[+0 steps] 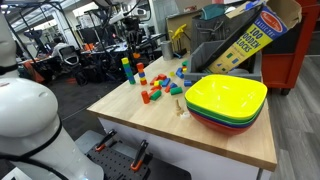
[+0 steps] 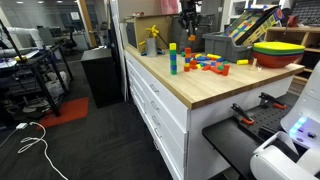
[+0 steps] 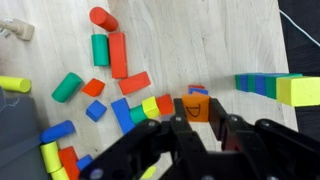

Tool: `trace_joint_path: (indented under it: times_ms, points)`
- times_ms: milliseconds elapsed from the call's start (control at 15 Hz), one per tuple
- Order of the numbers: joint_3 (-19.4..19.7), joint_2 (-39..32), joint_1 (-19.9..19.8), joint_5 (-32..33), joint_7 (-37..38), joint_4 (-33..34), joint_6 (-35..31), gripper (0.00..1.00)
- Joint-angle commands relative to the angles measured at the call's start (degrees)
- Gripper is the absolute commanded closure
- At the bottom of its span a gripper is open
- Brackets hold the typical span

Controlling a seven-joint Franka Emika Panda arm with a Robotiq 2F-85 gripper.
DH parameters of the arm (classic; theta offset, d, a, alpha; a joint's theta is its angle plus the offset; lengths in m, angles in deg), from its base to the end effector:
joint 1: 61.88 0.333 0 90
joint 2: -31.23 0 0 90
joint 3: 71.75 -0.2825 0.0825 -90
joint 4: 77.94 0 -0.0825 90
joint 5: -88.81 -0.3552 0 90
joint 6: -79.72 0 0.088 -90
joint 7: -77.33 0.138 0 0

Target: Put one orange block on top of the stack on the right.

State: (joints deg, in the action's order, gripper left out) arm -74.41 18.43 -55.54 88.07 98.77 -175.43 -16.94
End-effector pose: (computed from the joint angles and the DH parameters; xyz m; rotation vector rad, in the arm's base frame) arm 0.5509 0.0877 0.3897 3.0614 -0.3382 -0.3642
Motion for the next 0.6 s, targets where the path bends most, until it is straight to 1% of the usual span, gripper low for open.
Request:
trace_joint_path:
  times_ms: [0, 533]
  points:
    - [-0.4, -1.5, 0.5, 0.9, -1.6, 2.5, 2.3, 0.93]
    - [-0.7, -3.8, 1.3, 1.0, -3.9, 3.5, 1.8, 0.93]
